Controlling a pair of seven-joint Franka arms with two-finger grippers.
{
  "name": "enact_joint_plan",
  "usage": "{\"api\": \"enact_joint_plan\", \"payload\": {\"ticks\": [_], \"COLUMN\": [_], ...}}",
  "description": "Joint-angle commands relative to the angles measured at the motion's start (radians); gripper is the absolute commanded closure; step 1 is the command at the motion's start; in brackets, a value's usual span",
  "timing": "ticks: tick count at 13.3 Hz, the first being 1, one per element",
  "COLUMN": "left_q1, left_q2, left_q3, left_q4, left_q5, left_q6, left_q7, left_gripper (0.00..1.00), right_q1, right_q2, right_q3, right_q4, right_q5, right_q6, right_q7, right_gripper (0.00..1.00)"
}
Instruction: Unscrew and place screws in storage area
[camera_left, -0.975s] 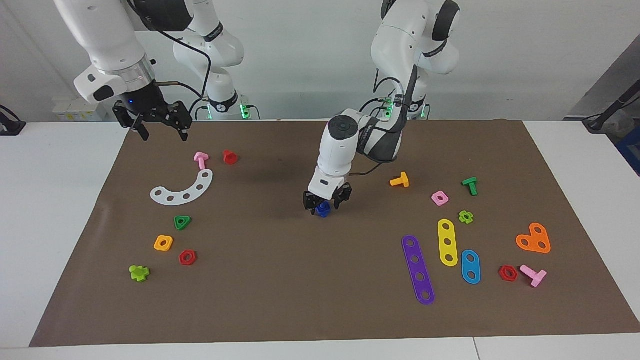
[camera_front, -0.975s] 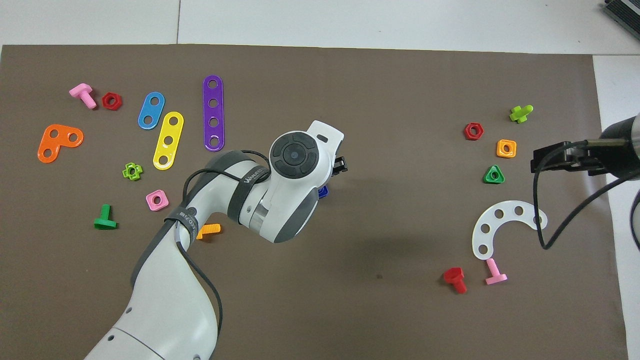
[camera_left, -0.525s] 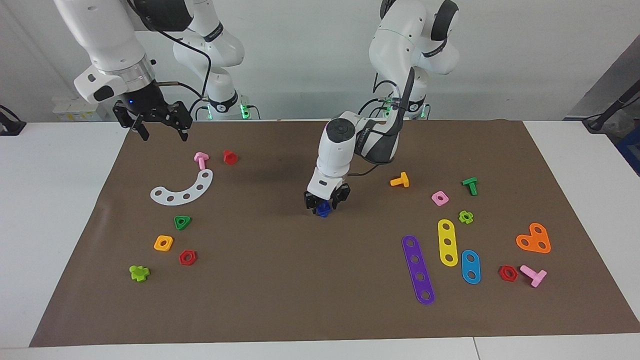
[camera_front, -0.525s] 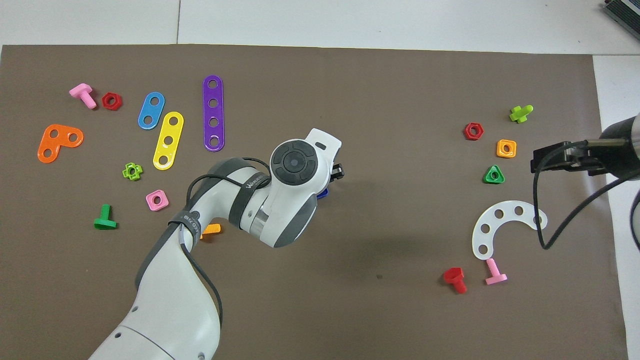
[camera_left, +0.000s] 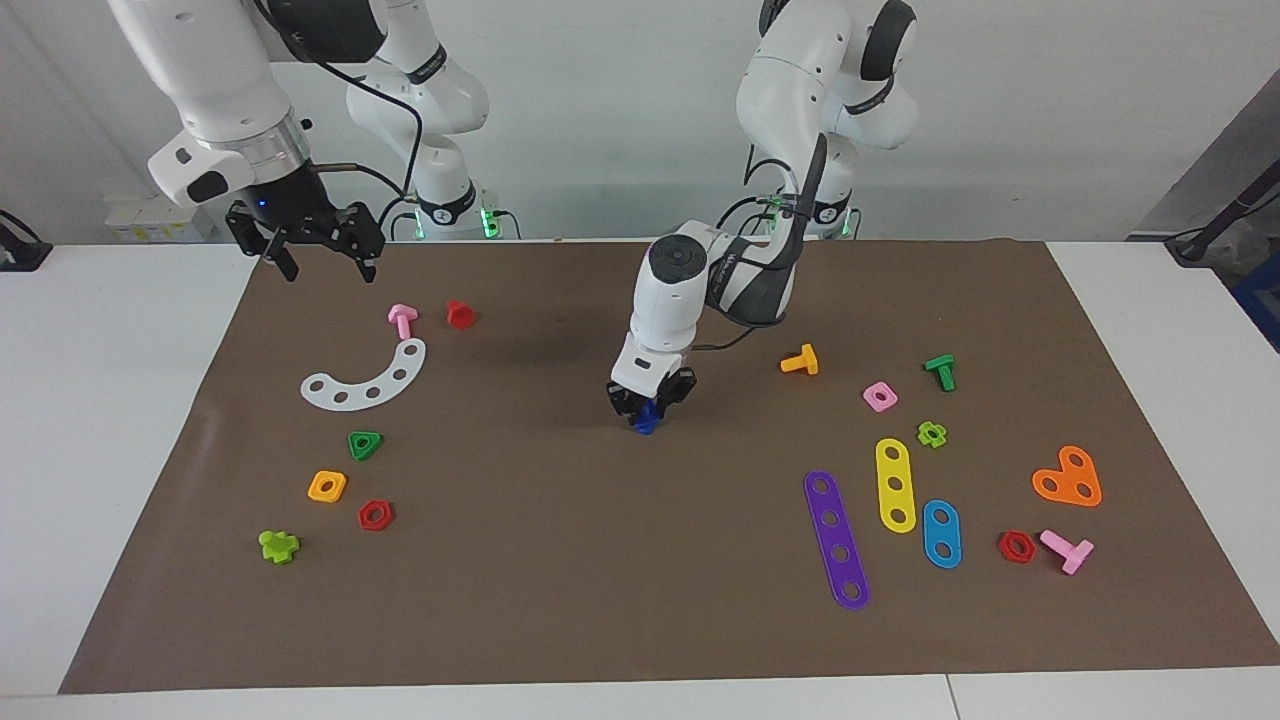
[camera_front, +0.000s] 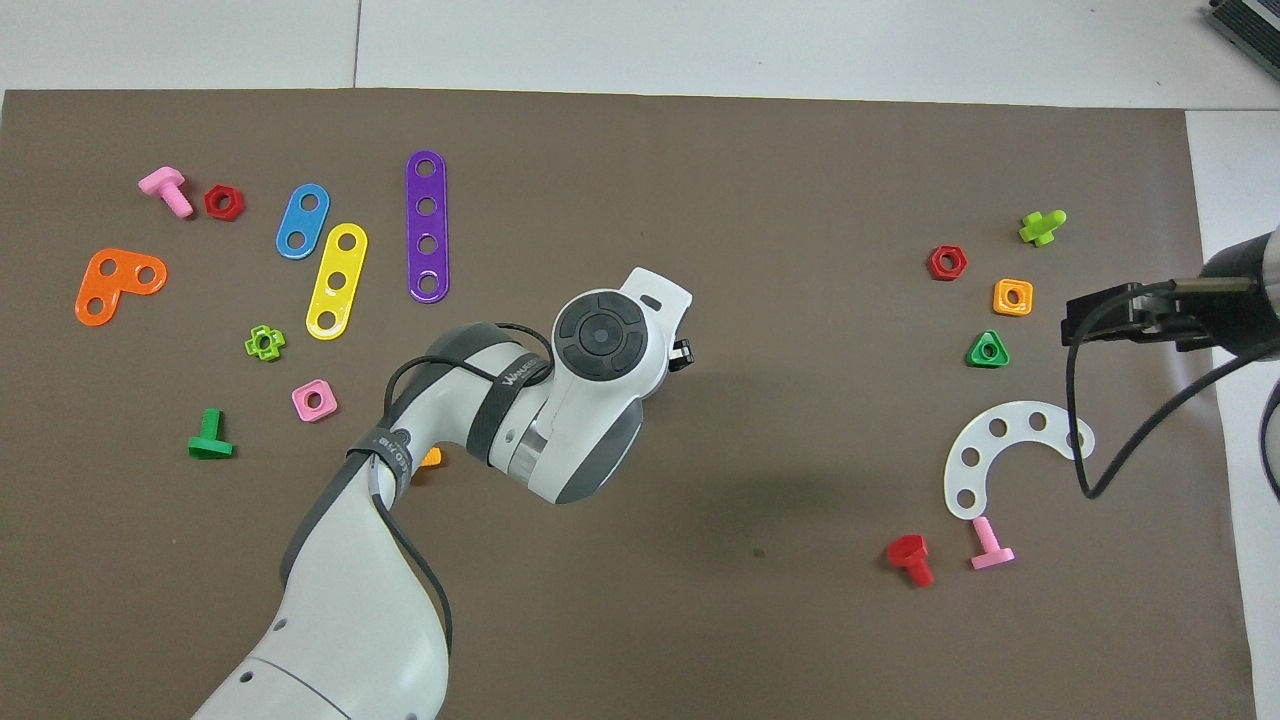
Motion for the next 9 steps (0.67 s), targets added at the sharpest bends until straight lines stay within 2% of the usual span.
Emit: {"api": "enact_joint_plan", "payload": {"ticks": [1,4,7,9], "left_q1": [-0.001,0.016,0.143,0.257], "left_q2": [-0.008,0.017,0.001,-0.037], "left_q3": [0.016,0.028,0.019,0.006], "left_q4": [0.065,0.163,0.193,0.19], "left_q5": [0.003,-0.018,-0.072,-0.13], "left_q6": [-0.104,-0.232,-0.26,-0.319], "left_q7": [0.002,0.002,0.033,0.193], "left_gripper": [1.0,1.0,1.0,1.0], "right_q1": [-0.009,-0.009,-0.009,-0.009], "right_q2": [-0.025,-0.025,-0.025,-0.025], "right_q3": [0.003,0.003,0.003,0.003], "right_q4": [-0.027,-0.027,-0.027,-0.027], "right_q5": [0.004,0.004,0.004,0.004], "right_q6": [0.004,0.005,0.004,0.004], "right_q7": [-0.017,-0.018,-0.017,-0.017], "right_gripper": [0.0,0.0,0.0,0.0]}}
